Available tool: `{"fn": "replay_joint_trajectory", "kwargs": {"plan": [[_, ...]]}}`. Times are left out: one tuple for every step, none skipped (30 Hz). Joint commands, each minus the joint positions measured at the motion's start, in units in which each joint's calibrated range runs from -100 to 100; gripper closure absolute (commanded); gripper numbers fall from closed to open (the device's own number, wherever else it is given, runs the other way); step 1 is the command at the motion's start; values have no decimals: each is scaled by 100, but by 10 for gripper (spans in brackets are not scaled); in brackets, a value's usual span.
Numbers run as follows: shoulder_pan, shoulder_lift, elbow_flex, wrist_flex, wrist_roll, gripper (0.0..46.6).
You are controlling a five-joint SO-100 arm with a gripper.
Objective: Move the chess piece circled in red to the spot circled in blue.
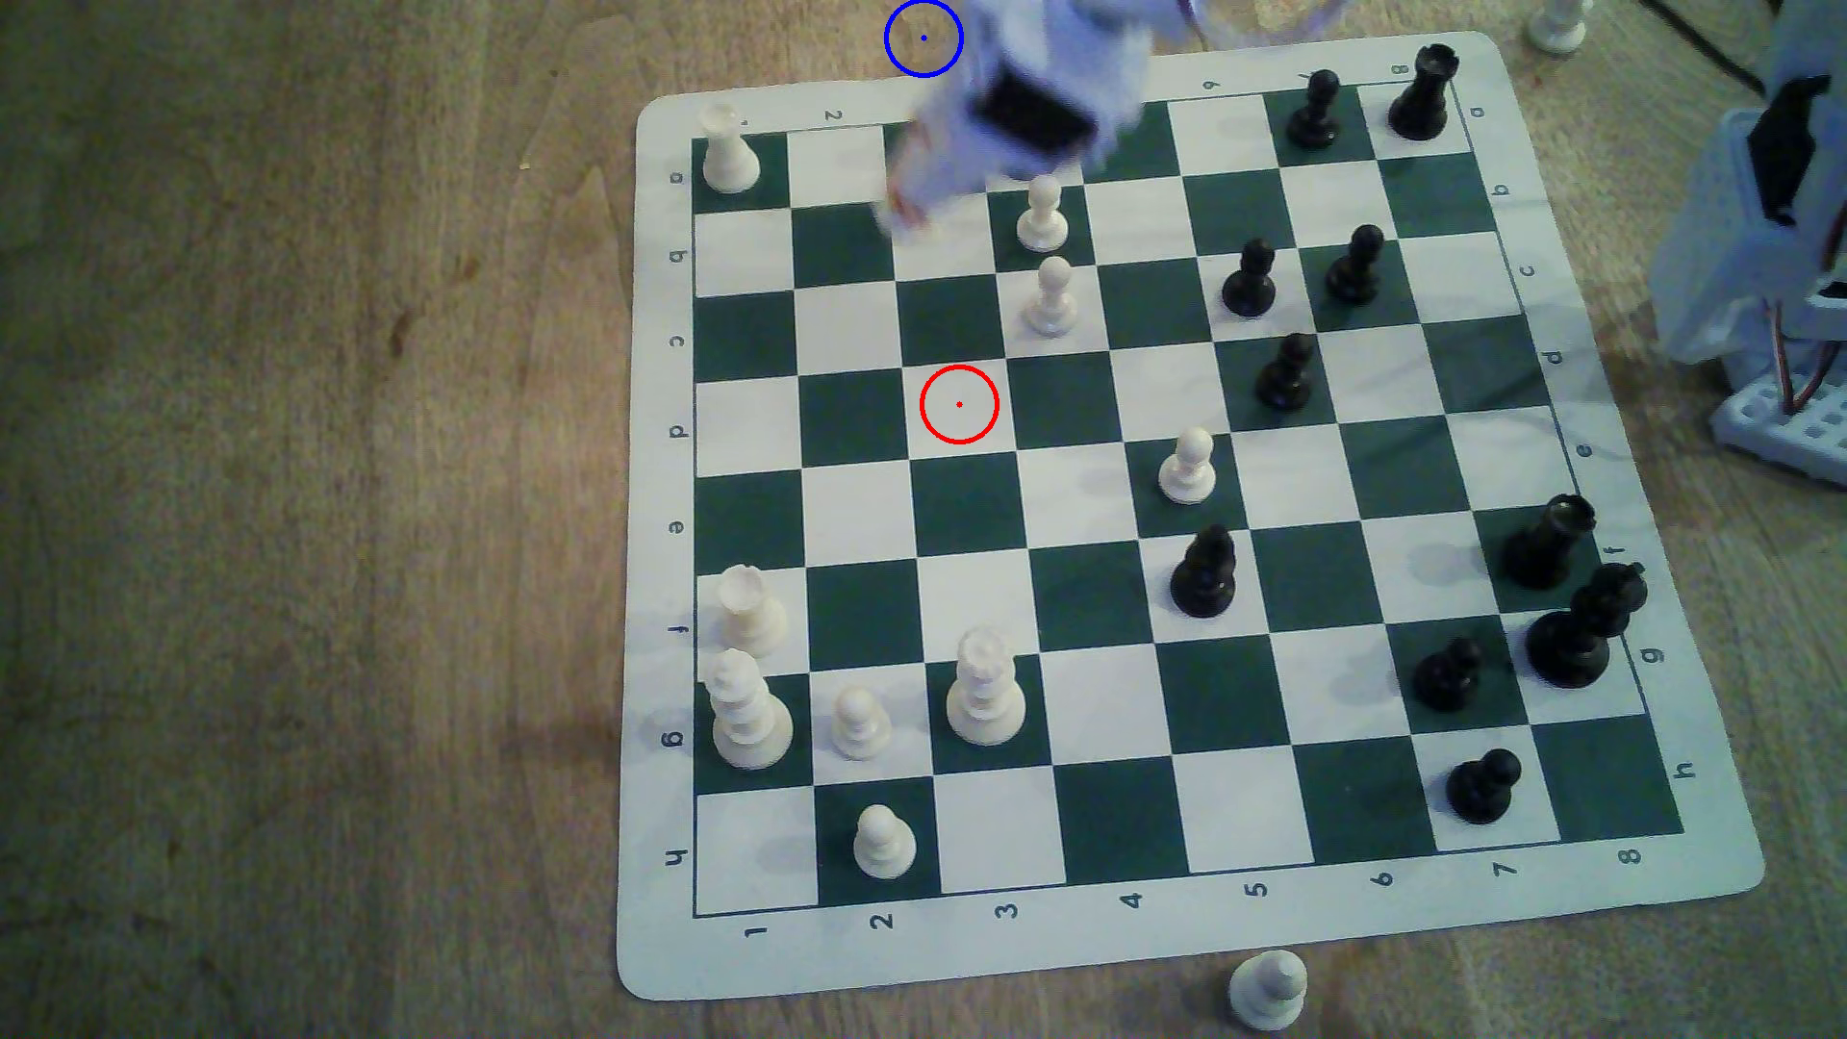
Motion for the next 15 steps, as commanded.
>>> {"fn": "replay_joint_trajectory", "kwargs": {"plan": [[591,-455,-722,-36,249,464],[693,-404,-694,-77,278,464],[795,-362,-658,-183,308,464],[983,-243,-622,-437,342,464],[1045,-192,-622,-552,347,464],[1115,-133,-613,-707,347,464],[1186,-73,-613,-822,347,464],[1303,71,-613,-1002,361,464],[1358,139,-559,-1084,352,464],[1397,181,-459,-1191,352,464],[1421,241,-359,-1313,352,464],[1452,394,-205,-1526,352,464],[1460,487,-114,-1698,357,464],[1460,597,-42,-1854,371,464],[1467,691,4,-1960,410,464]]}}
